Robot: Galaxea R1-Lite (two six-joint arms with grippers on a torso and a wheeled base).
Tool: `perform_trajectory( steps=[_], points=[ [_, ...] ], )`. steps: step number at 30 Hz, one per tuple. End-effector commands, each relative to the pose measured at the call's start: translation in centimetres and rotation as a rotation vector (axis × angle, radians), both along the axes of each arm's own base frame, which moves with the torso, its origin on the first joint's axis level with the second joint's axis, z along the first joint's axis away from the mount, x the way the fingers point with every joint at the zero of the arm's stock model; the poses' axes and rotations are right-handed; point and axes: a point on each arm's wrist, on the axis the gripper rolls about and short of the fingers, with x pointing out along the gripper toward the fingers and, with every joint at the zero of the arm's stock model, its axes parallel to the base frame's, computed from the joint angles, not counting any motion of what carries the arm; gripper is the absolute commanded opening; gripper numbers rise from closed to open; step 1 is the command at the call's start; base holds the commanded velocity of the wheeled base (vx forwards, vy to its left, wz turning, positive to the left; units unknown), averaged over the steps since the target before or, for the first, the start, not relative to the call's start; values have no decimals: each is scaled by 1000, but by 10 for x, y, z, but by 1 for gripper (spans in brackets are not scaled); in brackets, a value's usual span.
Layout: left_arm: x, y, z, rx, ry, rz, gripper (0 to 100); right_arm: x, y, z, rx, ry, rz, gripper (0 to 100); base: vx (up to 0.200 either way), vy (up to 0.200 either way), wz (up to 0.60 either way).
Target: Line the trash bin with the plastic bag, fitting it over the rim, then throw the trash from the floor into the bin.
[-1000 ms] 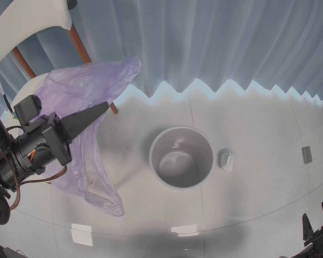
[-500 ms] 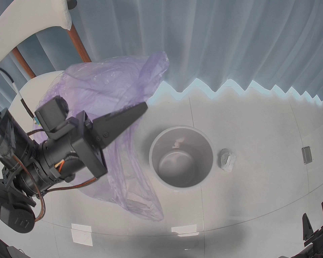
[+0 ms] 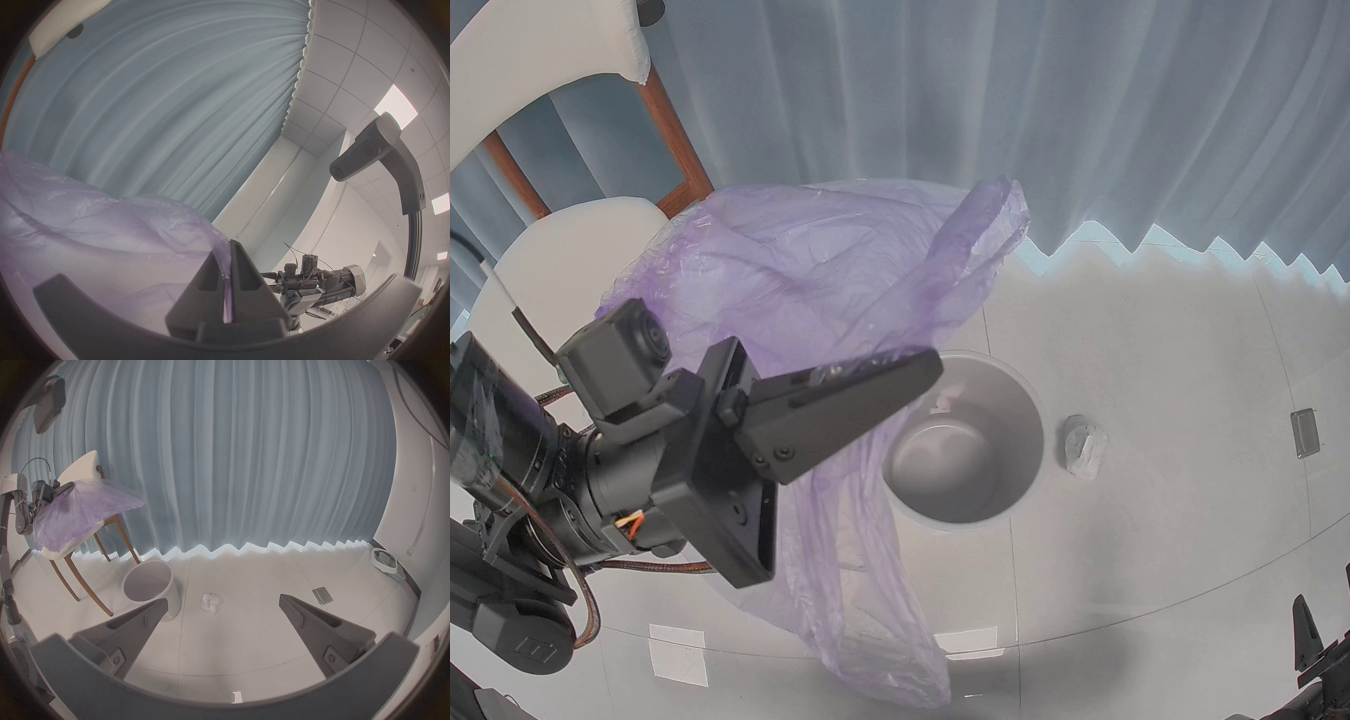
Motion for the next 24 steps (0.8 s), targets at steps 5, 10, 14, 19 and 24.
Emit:
perform_trajectory(
  steps=[5, 10, 14, 19, 24],
  points=[
    [8, 2, -5, -23, 75, -2, 0, 0, 0, -5, -1, 1, -1, 100, 0, 0, 0],
    [13, 5, -3, -43, 76, -1, 0, 0, 0, -5, -1, 1, 0, 100, 0, 0, 0],
    [27, 6, -13, -3, 82, 17, 0, 0, 0, -5, -1, 1, -1, 100, 150, 0, 0],
    [34, 8, -16, 13, 48, 43, 0, 0, 0, -5, -1, 2, -1, 100, 200, 0, 0],
    [32, 6, -16, 14, 48, 32, 0, 0, 0, -5, -1, 1, -1, 100, 200, 0, 0]
  ],
)
